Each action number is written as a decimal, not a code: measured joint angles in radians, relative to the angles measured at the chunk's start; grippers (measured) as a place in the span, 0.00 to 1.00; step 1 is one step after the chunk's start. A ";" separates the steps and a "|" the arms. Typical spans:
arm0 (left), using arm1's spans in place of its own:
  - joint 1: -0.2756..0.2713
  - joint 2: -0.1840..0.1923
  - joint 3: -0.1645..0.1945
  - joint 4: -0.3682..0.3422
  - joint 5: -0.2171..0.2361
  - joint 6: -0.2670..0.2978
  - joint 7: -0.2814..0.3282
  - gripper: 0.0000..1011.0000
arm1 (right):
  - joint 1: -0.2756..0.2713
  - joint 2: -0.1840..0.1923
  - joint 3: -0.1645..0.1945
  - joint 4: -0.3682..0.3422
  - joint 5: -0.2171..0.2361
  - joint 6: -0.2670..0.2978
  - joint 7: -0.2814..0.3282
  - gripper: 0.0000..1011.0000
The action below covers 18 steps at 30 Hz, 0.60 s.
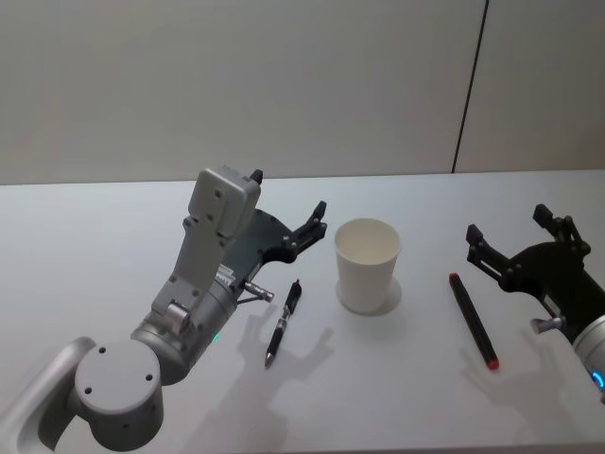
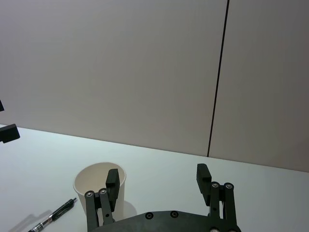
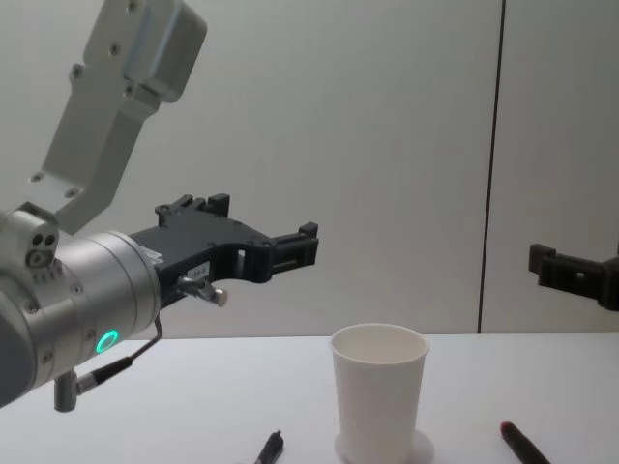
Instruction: Place the pen into the pen holder.
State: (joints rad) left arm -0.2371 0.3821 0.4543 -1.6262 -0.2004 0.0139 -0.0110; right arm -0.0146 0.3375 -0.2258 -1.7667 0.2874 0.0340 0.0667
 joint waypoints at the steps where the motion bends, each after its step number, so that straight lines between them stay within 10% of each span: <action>1: 0.000 0.000 0.000 0.000 0.000 0.000 0.000 0.99 | 0.000 0.000 0.000 0.000 0.000 0.000 0.000 0.99; 18: 0.000 0.000 0.000 0.000 0.000 0.000 0.000 0.99 | 0.000 0.000 0.000 0.000 0.000 0.000 0.000 0.99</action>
State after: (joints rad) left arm -0.2371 0.3821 0.4542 -1.6262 -0.2003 0.0139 -0.0110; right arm -0.0146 0.3375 -0.2258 -1.7668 0.2874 0.0341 0.0667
